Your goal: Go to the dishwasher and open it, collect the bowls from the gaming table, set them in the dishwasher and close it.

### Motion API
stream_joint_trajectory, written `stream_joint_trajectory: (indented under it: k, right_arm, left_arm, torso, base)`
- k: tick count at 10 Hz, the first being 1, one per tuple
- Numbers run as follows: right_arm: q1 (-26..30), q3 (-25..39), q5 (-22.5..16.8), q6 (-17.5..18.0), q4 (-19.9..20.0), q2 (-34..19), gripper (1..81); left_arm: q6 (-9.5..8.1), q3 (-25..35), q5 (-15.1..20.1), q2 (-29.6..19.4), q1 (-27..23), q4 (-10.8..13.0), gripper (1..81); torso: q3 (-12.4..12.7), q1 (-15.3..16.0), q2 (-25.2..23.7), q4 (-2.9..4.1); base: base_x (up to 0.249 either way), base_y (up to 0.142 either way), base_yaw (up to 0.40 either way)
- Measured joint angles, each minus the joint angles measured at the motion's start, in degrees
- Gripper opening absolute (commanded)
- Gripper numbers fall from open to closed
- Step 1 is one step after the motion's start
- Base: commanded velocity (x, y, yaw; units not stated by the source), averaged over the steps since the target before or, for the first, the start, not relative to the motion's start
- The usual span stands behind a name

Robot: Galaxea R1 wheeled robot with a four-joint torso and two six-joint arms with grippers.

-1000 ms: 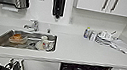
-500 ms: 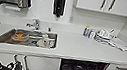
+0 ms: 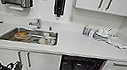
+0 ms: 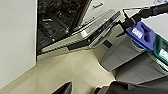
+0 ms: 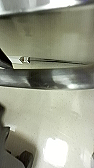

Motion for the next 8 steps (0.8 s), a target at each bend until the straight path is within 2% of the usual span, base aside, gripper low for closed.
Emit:
stream_joint_trajectory:
  k: [3, 4, 5, 8]
  right_arm:
    - [-4.2, -1.9, 2.4, -0.1, 0.0, 2.4, 81.1]
    - [-6.3, -1.9, -0.2, -0.2, -0.1, 2.9, 81.1]
    - [-7.9, -1.8, -1.0, -0.2, 0.0, 2.8, 81.1]
    - [-6.9, 1.2, 0.0, -0.5, 0.0, -0.8, 81.1]
  left_arm:
    - [0.02, 0.0, 0.0, 0.0, 0.0, 0.0, 81.1]
    - [0.02, 0.0, 0.0, 0.0, 0.1, 0.0, 81.1]
    - [0.02, 0.0, 0.0, 0.0, 0.3, 0.0, 81.1]
    - [0.02, -0.4, 0.2, 0.9, 0.4, 0.0, 81.1]
  torso:
    - [0.0, 0.0, 0.0, 0.0]
    - [0.0, 0.0, 0.0, 0.0]
    - [0.0, 0.0, 0.0, 0.0]
    - [0.0, 0.0, 0.0, 0.0]
  base:
    - [-0.119, 0.0, 0.0]
    - [-0.111, 0.0, 0.0]
    - [-0.063, 0.0, 0.0]
    - [0.0, 0.0, 0.0]
